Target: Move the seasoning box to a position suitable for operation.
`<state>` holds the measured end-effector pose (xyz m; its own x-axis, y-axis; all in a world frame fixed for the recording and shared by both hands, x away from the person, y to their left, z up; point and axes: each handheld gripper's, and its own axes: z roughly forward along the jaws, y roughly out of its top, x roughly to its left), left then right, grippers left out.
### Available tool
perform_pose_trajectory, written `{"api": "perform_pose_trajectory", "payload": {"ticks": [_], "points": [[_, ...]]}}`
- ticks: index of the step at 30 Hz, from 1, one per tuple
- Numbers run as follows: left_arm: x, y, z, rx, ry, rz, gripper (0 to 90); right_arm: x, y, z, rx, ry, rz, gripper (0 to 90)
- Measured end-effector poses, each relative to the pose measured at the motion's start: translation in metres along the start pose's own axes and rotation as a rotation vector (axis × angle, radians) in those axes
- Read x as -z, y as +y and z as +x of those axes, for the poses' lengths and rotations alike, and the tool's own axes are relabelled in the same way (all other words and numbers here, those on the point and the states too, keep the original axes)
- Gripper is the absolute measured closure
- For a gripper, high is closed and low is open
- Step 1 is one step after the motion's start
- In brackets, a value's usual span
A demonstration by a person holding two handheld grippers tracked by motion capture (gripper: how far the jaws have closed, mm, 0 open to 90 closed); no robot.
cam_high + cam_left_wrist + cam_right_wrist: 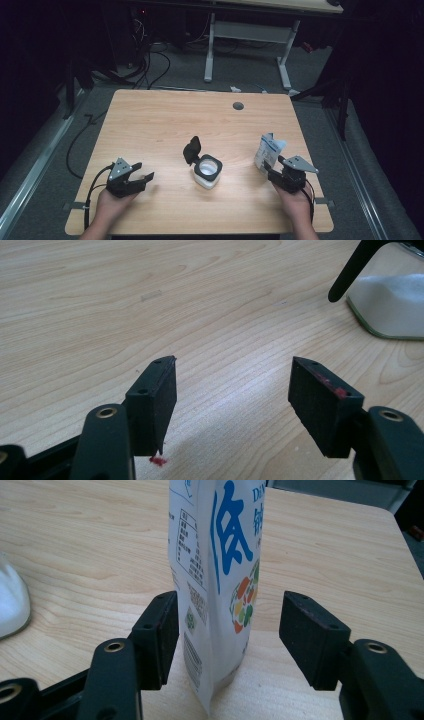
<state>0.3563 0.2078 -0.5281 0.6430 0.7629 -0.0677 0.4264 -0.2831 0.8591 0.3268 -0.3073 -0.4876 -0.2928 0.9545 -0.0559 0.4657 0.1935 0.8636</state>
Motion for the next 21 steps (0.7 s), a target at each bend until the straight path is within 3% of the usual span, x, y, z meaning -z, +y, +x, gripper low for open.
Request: {"api": "perform_pose_trajectory", "payload": {"ticks": [5,11,21], "points": [[-0.001,-0.001,-0.002,-0.025,0.011,0.013,35.4,0.006,-0.006,0.002,-0.011,-0.002,0.005,40.4],[-0.001,0.000,-0.004,-0.023,0.008,0.016,32.4,0.012,-0.015,0.006,-0.016,-0.007,0.022,38.1],[-0.001,0.000,-0.005,-0.024,-0.001,0.015,29.8,0.020,-0.031,0.022,-0.008,0.037,0.050,29.8]]}}
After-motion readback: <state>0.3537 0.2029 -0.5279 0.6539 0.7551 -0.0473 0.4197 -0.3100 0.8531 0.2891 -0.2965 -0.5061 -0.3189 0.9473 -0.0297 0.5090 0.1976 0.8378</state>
